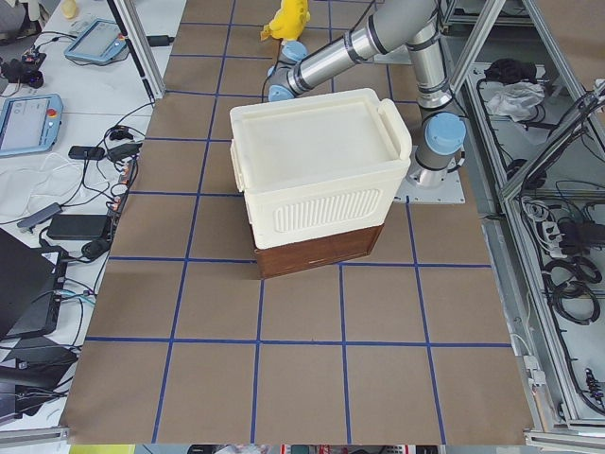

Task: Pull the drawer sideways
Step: 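Keep pulling the handle with the left gripper to open the drawer wider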

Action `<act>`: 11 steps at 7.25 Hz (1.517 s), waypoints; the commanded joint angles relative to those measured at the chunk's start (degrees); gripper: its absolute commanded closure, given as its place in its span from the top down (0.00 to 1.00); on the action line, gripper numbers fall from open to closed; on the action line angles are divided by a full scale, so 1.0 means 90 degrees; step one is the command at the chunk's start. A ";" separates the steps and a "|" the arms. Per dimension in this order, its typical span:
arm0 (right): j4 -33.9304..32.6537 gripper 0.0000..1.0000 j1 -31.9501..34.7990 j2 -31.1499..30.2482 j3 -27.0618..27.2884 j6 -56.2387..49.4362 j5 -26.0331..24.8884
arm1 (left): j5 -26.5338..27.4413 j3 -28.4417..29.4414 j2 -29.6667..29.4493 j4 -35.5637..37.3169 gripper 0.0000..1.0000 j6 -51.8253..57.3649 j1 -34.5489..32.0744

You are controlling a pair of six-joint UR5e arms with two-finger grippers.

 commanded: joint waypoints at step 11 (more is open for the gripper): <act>0.0000 1.00 0.0000 0.0000 0.0000 0.0000 0.0000 | -0.0257 0.0118 0.0001 0.0046 0.12 0.0037 -0.0214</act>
